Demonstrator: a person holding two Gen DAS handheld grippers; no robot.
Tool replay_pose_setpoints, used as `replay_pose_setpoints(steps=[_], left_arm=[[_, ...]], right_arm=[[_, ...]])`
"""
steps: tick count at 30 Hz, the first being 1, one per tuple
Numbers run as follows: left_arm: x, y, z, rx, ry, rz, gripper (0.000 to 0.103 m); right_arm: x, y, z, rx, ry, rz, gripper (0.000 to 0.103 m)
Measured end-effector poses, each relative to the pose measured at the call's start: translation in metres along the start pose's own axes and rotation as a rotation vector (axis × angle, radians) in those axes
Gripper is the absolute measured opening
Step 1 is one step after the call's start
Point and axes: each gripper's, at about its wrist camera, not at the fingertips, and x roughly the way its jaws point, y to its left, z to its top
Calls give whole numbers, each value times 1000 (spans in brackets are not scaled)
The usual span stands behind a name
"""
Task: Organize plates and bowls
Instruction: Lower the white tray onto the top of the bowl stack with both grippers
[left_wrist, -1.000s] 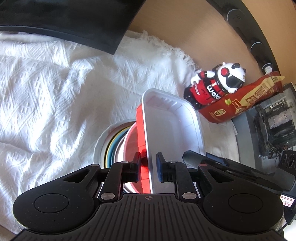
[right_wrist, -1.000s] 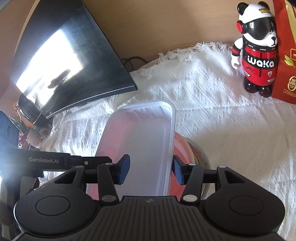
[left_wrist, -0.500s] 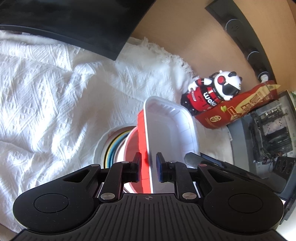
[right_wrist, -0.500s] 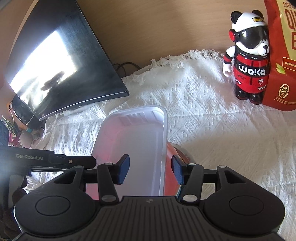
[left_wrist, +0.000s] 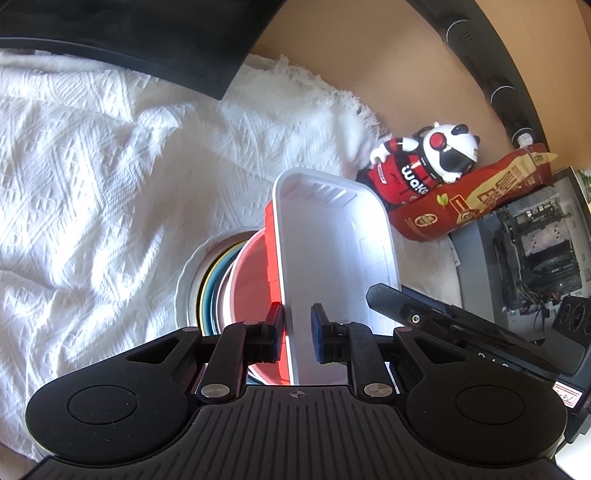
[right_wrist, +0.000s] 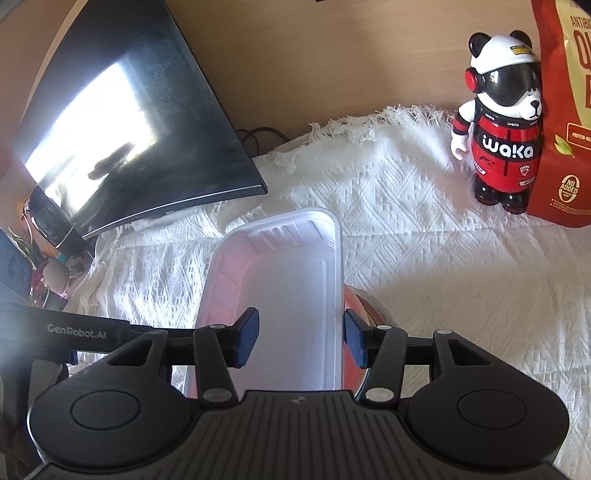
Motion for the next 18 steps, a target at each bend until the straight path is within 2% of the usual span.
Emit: replay_pose_setpoints(steps=[12, 18], left_arm=[[-12, 5, 0, -38, -25, -11, 17], [-13, 2, -1, -15, -21, -21, 17]], right_arm=[[-2, -2, -3, 9, 1, -16, 51], [-5, 0, -6, 16, -5, -27, 51]])
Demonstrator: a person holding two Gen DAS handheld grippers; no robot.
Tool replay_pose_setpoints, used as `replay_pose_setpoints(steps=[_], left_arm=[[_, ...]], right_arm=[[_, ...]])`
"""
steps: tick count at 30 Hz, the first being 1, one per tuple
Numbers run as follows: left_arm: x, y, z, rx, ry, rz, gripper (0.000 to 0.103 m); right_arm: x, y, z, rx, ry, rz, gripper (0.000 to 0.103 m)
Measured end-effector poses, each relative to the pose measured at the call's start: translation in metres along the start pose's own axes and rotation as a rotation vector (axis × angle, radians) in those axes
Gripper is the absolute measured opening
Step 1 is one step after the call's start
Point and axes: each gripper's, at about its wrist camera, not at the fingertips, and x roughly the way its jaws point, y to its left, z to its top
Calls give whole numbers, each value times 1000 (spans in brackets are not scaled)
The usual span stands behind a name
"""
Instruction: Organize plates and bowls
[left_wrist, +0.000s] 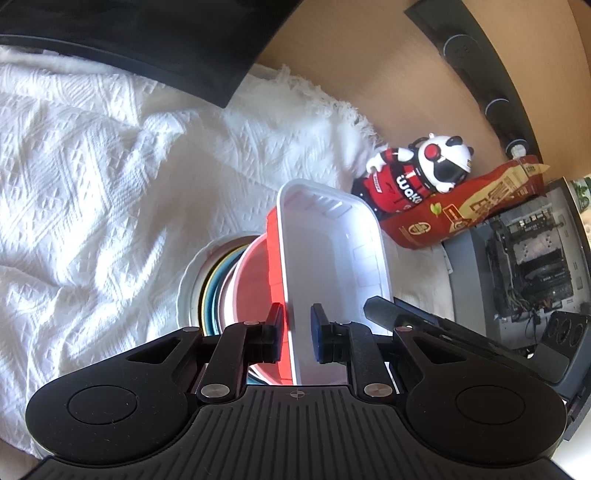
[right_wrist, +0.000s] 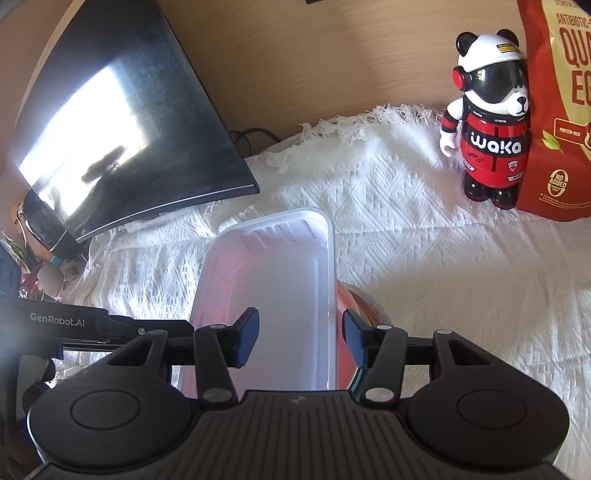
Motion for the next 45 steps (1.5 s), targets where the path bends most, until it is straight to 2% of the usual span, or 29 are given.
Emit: replay_pose_setpoints(steps=[16, 21, 25, 29, 32, 37, 39, 42, 45], left_arm=[[-1, 3, -1, 12, 8, -11, 17], [-8, 8, 0, 0, -15, -18, 17], [-16, 16, 2, -11, -54, -24, 17], [-26, 21, -3, -5, -103, -70, 17], [-40, 15, -23, 69, -187, -53, 18], [-52, -13, -88, 247, -327, 61, 18], [-49, -26, -118, 295, -373, 113, 18], [-45, -45, -166, 331, -439, 176, 16], [-43, -59, -209, 308, -482, 203, 15]], right_arm=[[0, 8, -7, 1, -3, -24, 51], [1, 6, -7, 23, -2, -37, 51], [-9, 0, -9, 76, -39, -67, 51], [-32, 1, -21, 103, -116, -122, 51], [-50, 4, -32, 108, -158, -169, 51], [-72, 12, -60, 55, -192, -207, 62], [-77, 16, -72, 10, -202, -214, 63], [-87, 17, -97, -38, -219, -210, 65], [-99, 15, -131, -109, -259, -170, 68]])
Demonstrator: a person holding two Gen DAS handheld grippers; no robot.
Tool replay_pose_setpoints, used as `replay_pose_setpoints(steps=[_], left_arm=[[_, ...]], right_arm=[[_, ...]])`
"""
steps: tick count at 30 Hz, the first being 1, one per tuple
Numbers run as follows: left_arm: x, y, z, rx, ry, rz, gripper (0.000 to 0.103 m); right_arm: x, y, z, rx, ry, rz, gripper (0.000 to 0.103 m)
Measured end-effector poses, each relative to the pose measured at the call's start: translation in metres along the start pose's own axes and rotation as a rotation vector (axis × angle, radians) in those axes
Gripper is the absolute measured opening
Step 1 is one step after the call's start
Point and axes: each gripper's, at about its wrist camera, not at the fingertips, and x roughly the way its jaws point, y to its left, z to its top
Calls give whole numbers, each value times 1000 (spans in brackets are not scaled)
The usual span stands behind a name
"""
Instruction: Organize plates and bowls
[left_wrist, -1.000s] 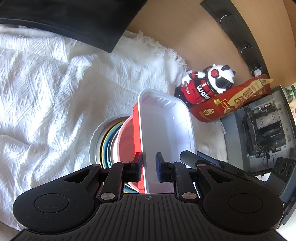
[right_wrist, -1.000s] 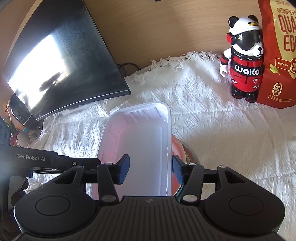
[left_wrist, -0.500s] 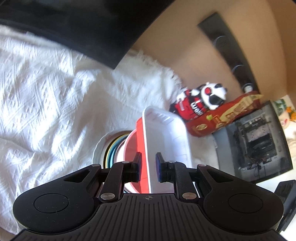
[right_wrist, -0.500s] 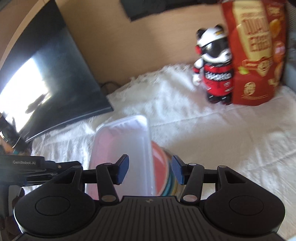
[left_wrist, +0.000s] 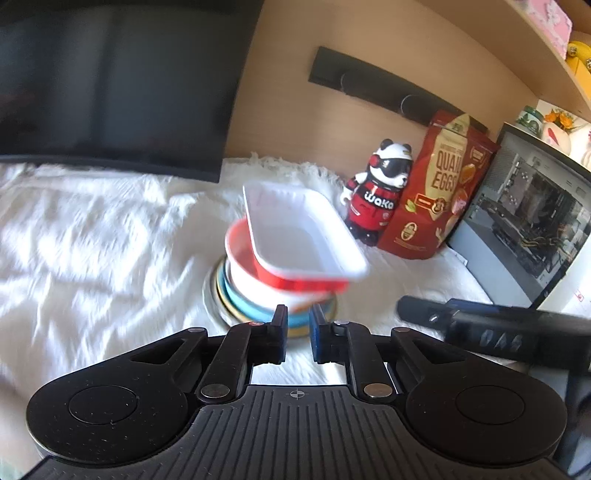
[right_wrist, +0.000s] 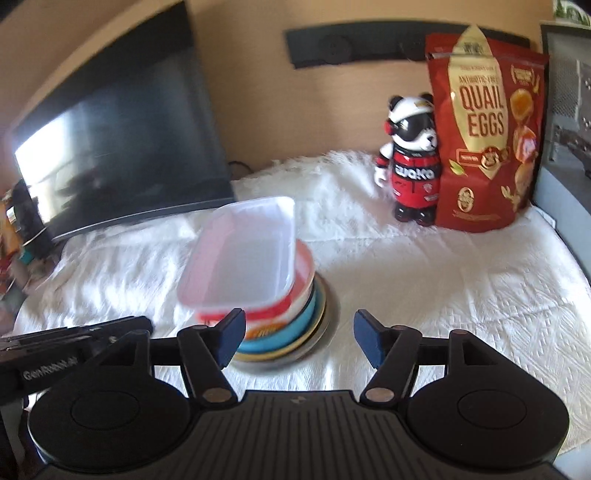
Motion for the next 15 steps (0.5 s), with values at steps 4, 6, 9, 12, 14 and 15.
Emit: replay_pose_setpoints(steps=[4, 6, 9, 12, 14, 15], left_arm=[[-26, -21, -42, 11, -31, 69, 15], [-37, -31, -60, 26, -41, 86, 15], [-51, -45, -80, 22, -38, 171, 15], [-63, -55, -89, 41, -38, 194, 15], [-69, -60, -93, 38, -38, 184, 15], [-71, -63, -95, 40, -36, 183, 15]], right_arm=[[-30, 0, -43, -79, -37, 23, 79], [-45, 1, -64, -120, -48, 17, 80], [-63, -5, -85, -121, -50, -1, 80], [-80, -18, -95, -80, -38, 7, 80], [-90, -22, -99, -79, -44, 14, 80], [-94, -22, -101, -89, -49, 17, 81]])
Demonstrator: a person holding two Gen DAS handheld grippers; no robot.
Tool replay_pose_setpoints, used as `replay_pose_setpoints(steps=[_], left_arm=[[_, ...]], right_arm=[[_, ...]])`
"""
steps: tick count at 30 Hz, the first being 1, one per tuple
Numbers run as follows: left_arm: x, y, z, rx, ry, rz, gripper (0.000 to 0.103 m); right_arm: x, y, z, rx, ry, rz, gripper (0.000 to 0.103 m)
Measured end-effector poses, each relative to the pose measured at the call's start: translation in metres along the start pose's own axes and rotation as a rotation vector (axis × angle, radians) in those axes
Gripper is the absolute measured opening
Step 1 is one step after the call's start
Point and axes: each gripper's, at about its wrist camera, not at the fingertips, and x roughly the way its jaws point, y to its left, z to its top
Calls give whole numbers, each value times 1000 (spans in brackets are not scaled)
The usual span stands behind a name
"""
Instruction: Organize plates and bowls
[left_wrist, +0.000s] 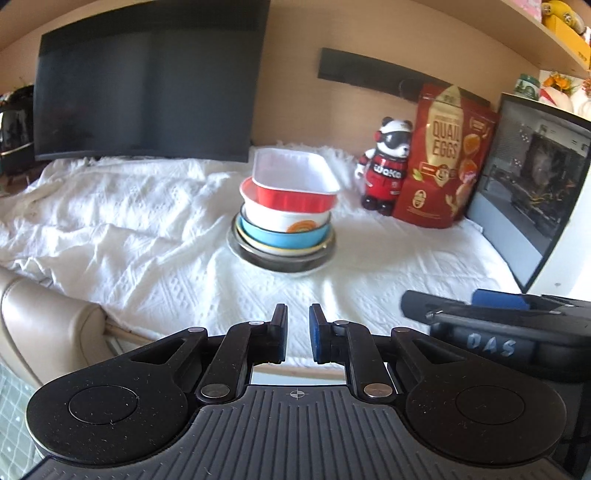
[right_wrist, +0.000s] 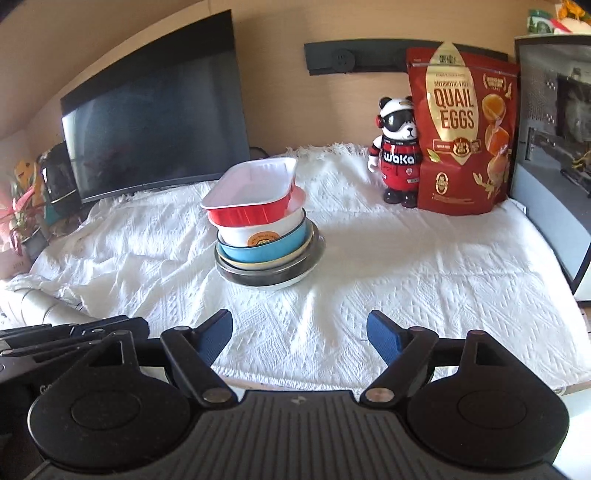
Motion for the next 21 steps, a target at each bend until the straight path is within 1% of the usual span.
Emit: replay_pose_setpoints(steps=[4, 9, 21], left_arm=[[-7, -6, -4, 12, 0, 8, 15], [-13, -5, -2, 11, -8, 21, 15], [-15, -13, -4, 11, -3, 33, 15]], right_arm=[[-9, 4, -8, -24, 2, 10, 81], [-17, 3, -9, -18, -9, 18, 81], [-17, 2, -13, -37, 6, 37, 81]])
